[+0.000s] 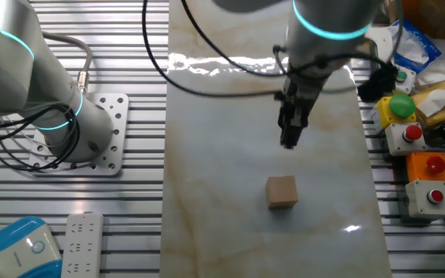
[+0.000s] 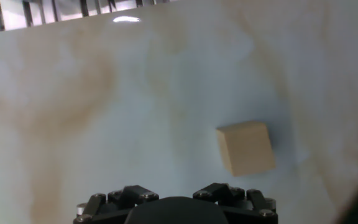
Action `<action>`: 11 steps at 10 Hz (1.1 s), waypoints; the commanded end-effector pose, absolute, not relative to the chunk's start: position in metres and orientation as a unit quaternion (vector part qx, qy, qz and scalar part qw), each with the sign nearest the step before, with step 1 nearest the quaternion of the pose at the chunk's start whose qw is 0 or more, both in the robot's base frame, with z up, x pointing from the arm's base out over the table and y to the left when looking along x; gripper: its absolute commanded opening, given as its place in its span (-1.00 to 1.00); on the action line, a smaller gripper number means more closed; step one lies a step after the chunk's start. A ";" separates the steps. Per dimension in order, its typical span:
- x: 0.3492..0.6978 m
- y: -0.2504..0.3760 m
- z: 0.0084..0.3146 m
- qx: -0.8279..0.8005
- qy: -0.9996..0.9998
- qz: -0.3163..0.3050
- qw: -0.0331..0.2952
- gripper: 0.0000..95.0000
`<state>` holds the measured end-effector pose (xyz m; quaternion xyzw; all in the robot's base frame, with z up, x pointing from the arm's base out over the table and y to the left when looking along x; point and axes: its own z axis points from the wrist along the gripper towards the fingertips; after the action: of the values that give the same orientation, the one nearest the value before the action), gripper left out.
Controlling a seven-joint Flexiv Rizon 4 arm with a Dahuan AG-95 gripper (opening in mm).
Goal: Pick up the small block on the left and move it to the right
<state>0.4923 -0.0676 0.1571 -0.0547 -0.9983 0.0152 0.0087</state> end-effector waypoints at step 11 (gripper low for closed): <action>0.501 -0.127 0.140 0.016 -1.000 0.009 0.005 0.60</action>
<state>0.5013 -0.1281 0.1397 0.0165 -0.9998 0.0088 0.0051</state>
